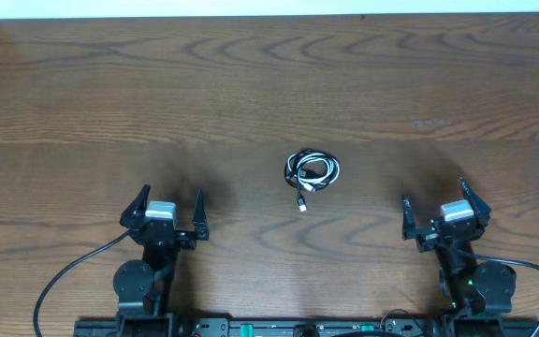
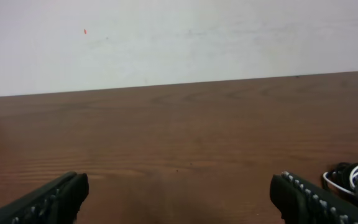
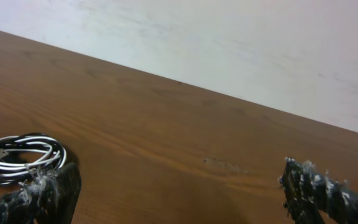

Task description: Untangle cables

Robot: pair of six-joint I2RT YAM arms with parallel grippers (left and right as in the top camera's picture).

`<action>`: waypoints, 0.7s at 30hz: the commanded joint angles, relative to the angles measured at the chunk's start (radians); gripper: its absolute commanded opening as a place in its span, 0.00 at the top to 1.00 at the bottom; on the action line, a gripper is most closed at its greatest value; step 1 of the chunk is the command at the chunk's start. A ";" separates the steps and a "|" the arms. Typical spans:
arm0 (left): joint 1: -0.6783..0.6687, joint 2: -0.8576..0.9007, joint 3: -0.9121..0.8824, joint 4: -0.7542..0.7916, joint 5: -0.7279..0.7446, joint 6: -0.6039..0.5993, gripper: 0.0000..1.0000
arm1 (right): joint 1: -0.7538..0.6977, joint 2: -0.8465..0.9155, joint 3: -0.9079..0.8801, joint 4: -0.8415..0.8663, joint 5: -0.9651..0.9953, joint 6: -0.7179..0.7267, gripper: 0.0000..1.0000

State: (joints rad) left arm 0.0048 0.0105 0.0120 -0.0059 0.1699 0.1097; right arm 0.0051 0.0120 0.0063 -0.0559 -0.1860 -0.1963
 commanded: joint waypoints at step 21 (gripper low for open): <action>0.003 0.118 0.102 -0.137 0.018 -0.198 0.02 | 0.010 0.000 -0.001 0.000 -0.008 0.073 0.01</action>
State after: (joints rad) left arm 0.0048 0.0830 0.0624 -0.1135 0.1753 -0.0525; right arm 0.0051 0.0120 0.0063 -0.0551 -0.1867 -0.1749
